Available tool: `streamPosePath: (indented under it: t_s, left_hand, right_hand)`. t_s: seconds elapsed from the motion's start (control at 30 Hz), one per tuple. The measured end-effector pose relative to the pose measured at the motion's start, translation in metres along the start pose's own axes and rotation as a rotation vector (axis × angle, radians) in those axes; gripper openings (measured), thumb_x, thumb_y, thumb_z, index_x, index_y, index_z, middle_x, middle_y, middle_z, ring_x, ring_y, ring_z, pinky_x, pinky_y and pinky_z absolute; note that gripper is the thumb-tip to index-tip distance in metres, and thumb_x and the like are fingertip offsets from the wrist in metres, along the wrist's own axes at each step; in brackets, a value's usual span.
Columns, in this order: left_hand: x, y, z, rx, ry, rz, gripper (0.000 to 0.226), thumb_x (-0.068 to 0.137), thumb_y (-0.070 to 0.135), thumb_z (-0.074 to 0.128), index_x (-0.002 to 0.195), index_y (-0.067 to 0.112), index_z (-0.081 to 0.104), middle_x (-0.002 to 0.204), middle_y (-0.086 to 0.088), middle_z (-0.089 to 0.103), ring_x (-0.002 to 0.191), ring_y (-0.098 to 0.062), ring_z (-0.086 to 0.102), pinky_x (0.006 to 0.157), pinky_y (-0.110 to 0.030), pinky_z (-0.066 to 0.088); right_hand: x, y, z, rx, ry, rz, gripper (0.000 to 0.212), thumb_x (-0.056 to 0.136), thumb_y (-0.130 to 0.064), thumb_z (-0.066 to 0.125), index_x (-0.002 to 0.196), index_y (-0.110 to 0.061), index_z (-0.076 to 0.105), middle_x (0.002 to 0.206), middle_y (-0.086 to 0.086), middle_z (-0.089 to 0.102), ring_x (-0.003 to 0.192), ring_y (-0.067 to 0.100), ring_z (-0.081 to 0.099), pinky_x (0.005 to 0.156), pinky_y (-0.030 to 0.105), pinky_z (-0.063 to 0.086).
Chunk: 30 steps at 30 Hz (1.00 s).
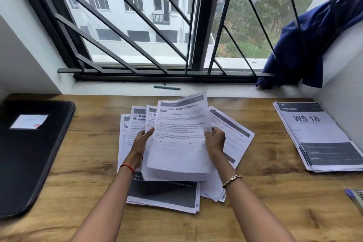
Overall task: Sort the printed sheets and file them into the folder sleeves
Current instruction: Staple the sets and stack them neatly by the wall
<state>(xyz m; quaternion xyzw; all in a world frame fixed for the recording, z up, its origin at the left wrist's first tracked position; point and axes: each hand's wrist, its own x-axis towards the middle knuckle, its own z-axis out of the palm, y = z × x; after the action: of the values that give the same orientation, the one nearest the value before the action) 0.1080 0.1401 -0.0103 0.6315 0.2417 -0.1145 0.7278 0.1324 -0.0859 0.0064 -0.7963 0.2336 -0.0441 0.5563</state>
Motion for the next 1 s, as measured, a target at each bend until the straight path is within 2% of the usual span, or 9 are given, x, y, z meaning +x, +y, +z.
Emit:
streamPosePath:
  t_s: [0.1,0.17,0.3,0.47,0.6,0.7,0.8,0.93,1.0]
  left_hand:
    - [-0.002,0.002,0.004,0.037,0.036,-0.002,0.049,0.087,0.007,0.062,0.132,0.008,0.042,0.125,-0.010,0.056,0.106,-0.027,0.056,0.092,-0.041,0.046]
    - [-0.001,0.000,0.005,0.091,0.055,0.001,0.052,0.087,-0.010,0.053,0.134,0.005,0.036,0.126,-0.016,0.054,0.107,-0.031,0.055,0.090,-0.041,0.047]
    - [0.001,-0.001,0.006,0.110,0.053,0.001,0.051,0.087,-0.014,0.044,0.134,0.006,0.036,0.127,-0.018,0.053,0.106,-0.033,0.055,0.090,-0.042,0.047]
    - [0.007,-0.004,0.007,0.144,0.051,-0.015,0.054,0.086,-0.016,0.036,0.135,0.006,0.036,0.121,-0.015,0.054,0.100,-0.030,0.053,0.084,-0.038,0.046]
    - [0.013,-0.007,0.007,0.225,0.061,-0.016,0.055,0.083,-0.018,0.035,0.134,0.002,0.039,0.126,-0.020,0.054,0.099,-0.029,0.053,0.082,-0.036,0.044]
    - [0.013,-0.007,0.007,0.224,0.045,-0.026,0.058,0.081,-0.021,0.032,0.133,0.003,0.039,0.121,-0.015,0.055,0.099,-0.029,0.052,0.081,-0.036,0.044]
    - [0.015,-0.010,0.005,0.226,0.029,-0.024,0.062,0.079,-0.023,0.029,0.134,0.004,0.042,0.121,-0.016,0.056,0.096,-0.027,0.053,0.070,-0.030,0.045]
    - [0.013,-0.014,0.004,0.224,0.038,-0.032,0.056,0.077,-0.023,0.028,0.120,0.002,0.053,0.102,-0.012,0.061,0.079,-0.021,0.054,0.061,-0.027,0.041]
    - [0.013,-0.015,0.004,0.198,0.033,-0.035,0.046,0.077,-0.020,0.033,0.112,0.001,0.055,0.097,-0.010,0.061,0.083,-0.025,0.054,0.063,-0.028,0.041]
  right_hand:
    - [-0.003,0.009,0.004,-0.117,-0.065,0.045,0.016,0.089,-0.005,0.056,0.094,0.008,0.065,0.098,0.016,0.067,0.089,0.025,0.061,0.066,0.022,0.035]
    - [0.002,0.012,0.001,-0.236,-0.027,0.105,0.022,0.090,-0.011,0.057,0.103,0.005,0.062,0.112,0.020,0.063,0.105,0.032,0.058,0.075,0.027,0.039]
    - [0.018,0.018,-0.021,-0.633,0.179,0.236,0.047,0.085,-0.015,0.058,0.126,-0.001,0.039,0.136,0.023,0.033,0.127,0.038,0.030,0.104,0.047,0.026]
    - [0.035,0.031,-0.046,-0.590,0.195,0.440,0.076,0.079,-0.022,0.070,0.135,-0.004,0.022,0.138,0.024,0.025,0.127,0.040,0.026,0.105,0.050,0.023]
    - [0.043,0.032,-0.053,-0.504,0.234,0.430,0.062,0.083,-0.002,0.062,0.133,-0.004,0.025,0.134,0.025,0.035,0.121,0.041,0.040,0.100,0.047,0.031]
    - [0.046,0.035,-0.058,-0.369,0.308,0.333,0.040,0.084,0.006,0.053,0.121,0.004,0.039,0.123,0.029,0.050,0.110,0.046,0.053,0.092,0.049,0.042]
    - [0.046,0.026,-0.063,-0.289,0.399,0.225,0.024,0.084,0.005,0.047,0.106,0.008,0.057,0.117,0.028,0.057,0.103,0.045,0.057,0.087,0.050,0.049]
    - [0.046,-0.010,-0.066,-0.273,0.552,0.037,0.020,0.092,0.002,0.043,0.103,0.007,0.058,0.122,0.022,0.053,0.103,0.041,0.056,0.081,0.044,0.044]
    - [0.044,-0.033,-0.068,-0.271,0.620,-0.091,0.020,0.094,-0.001,0.042,0.104,0.003,0.058,0.120,0.017,0.056,0.104,0.037,0.056,0.078,0.040,0.043]
